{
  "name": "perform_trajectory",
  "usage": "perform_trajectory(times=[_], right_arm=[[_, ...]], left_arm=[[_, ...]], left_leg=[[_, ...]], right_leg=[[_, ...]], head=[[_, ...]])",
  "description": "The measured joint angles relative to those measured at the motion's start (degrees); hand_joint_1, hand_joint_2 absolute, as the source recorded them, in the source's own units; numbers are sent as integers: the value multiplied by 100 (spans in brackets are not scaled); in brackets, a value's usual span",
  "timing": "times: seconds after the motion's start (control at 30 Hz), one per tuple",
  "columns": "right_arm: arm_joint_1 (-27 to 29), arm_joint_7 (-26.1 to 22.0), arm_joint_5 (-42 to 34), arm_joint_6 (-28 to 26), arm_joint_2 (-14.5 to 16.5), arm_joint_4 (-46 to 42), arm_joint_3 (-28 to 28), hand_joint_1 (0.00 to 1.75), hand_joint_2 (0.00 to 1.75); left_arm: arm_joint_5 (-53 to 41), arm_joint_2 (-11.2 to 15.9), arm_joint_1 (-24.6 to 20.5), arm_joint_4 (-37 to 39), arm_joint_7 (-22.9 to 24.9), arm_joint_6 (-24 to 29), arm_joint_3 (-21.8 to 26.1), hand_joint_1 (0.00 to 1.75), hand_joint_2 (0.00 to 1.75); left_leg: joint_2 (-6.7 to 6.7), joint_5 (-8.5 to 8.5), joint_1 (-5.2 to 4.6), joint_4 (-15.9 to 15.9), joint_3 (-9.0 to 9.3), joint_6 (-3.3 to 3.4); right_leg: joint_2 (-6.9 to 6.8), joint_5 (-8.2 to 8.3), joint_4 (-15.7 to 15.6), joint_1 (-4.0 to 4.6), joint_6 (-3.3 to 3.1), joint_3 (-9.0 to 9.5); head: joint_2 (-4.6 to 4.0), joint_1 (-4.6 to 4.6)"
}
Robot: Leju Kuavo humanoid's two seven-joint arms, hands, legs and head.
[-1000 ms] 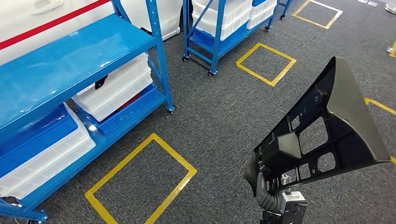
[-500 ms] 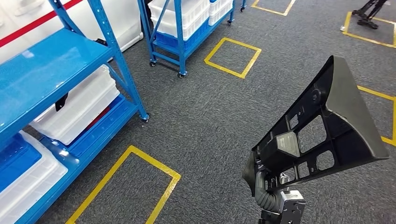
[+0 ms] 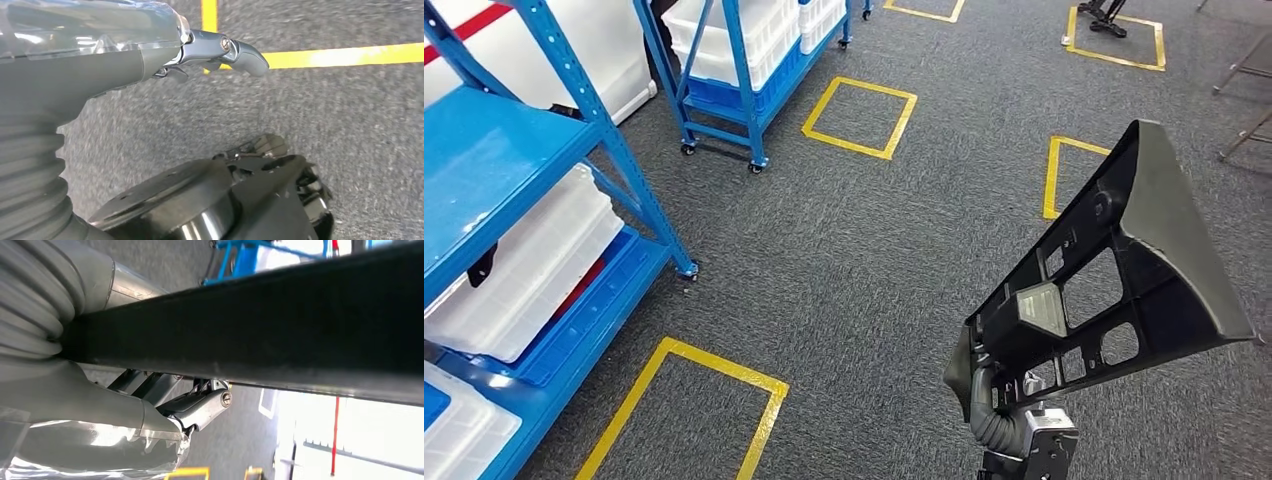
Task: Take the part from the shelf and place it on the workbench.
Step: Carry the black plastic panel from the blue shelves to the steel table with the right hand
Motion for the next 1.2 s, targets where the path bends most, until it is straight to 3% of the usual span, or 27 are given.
perform_trajectory(times=[0.07,0.1,0.13,0.2,0.27,0.33,0.4,0.43,0.47,0.5,0.57,0.63,0.7,0.77,0.83,0.9,0.93,0.97,1.0,1.07,1.1,1.13,1.2], right_arm=[[-20,2,2,1,1,-2,4,175,175],[-31,3,3,1,1,-3,7,175,175],[-40,3,4,2,1,-3,10,175,175],[-38,4,5,1,1,-4,14,175,175],[-47,4,7,-2,2,-3,17,175,175],[-73,3,8,-10,8,-2,31,175,175],[-81,4,8,-31,14,2,44,175,175],[-79,2,7,-42,14,5,45,175,175],[-78,-2,5,-48,15,9,45,175,175],[-78,-8,2,-50,16,12,44,175,175],[-81,-22,-6,-52,22,13,45,175,175],[-86,-33,-9,-54,36,12,46,175,175],[-77,-38,-9,-55,46,11,47,175,175],[-69,-45,-7,-59,47,11,46,175,175],[-78,-54,-2,-61,47,12,50,175,175],[-78,-57,2,-62,47,15,57,175,175],[-69,-57,2,-66,47,19,60,175,175],[-60,-59,2,-73,47,22,62,175,175],[-53,-61,4,-84,47,25,65,175,175],[-52,-71,9,-101,48,25,78,175,175],[-56,-76,13,-104,51,21,90,175,175],[-58,-81,15,-105,54,17,101,175,175],[-51,-85,19,-112,61,10,114,175,175]], left_arm=[[-21,-4,-3,0,-9,7,-30,0,175],[-26,-5,-4,0,-9,14,-40,0,175],[-27,-8,-6,0,-6,20,-49,0,175],[-28,-11,-15,0,1,31,-68,0,175],[-26,-12,-22,0,5,36,-91,0,175],[-19,-9,-15,0,7,37,-109,0,175],[-5,-4,-12,0,8,38,-122,0,175],[4,-2,-15,0,12,39,-127,0,175],[8,1,-18,0,16,39,-129,0,175],[11,4,-17,0,21,39,-132,0,175],[15,8,-5,0,31,44,-136,0,175],[17,10,-7,0,40,64,-141,0,175],[18,9,-19,0,46,83,-146,0,175],[20,10,-21,0,51,88,-152,0,175],[21,15,-8,0,55,90,-162,0,175],[20,17,9,0,59,87,-172,0,175],[18,19,11,0,70,87,-177,0,175],[14,19,9,0,90,90,-180,0,175],[12,19,3,0,117,93,-184,0,175],[9,19,-6,0,181,102,-190,0,175],[9,19,-7,0,204,104,-192,0,175],[9,18,-8,0,221,105,-195,0,175],[9,13,-14,0,235,107,-203,0,175]], left_leg=[[118,-67,-35,4,64,-32],[178,-91,-49,4,80,-52],[248,-106,-63,-2,92,-71],[337,-146,-66,-9,123,-113],[121,-307,-42,201,55,-171],[-192,-621,3,839,-255,-227],[-282,-820,34,1482,-614,-271],[-292,-761,48,1564,-692,-287],[-301,-602,63,1444,-672,-301],[-341,-367,85,1143,-565,-316],[-603,-45,134,474,-294,-330],[-810,3,142,216,-194,-279],[-738,29,121,188,-195,-181],[-603,77,118,131,-183,-92],[-448,101,99,96,-185,-32],[-282,98,62,93,-196,-8],[-203,93,48,94,-196,-1],[-127,88,36,94,-192,3],[-57,80,26,94,-182,3],[63,55,4,95,-152,-19],[115,41,-5,94,-140,-38],[168,30,-12,92,-130,-59],[284,16,-20,70,-98,-103]], right_leg=[[-317,247,-657,106,-101,308],[-423,261,-809,150,-137,368],[-435,238,-841,179,-156,374],[-276,257,-901,156,-190,374],[-123,287,-969,104,-233,413],[24,295,-989,81,-263,437],[175,289,-975,76,-276,438],[263,284,-963,68,-272,440],[353,278,-947,56,-261,443],[448,266,-923,41,-242,446],[605,238,-853,18,-179,424],[724,243,-811,3,-89,366],[825,282,-823,-16,-1,321],[649,199,-698,-8,51,246],[304,-116,-152,6,80,-10],[165,-416,544,-1,99,-333],[146,-439,703,-4,97,-398],[130,-358,642,-2,86,-351],[92,-193,354,7,63,-185],[-167,99,-446,71,-22,263],[-285,166,-729,114,-66,412],[-362,174,-864,151,-100,472],[-276,179,-917,173,-145,465]], head=[[0,1],[0,3],[0,4],[0,9],[0,6],[0,-1],[0,-2],[0,-1],[0,-1],[0,-1],[0,0],[0,4],[0,5],[0,14],[0,27],[0,31],[0,31],[0,31],[0,31],[0,30],[0,30],[0,30],[0,29]])
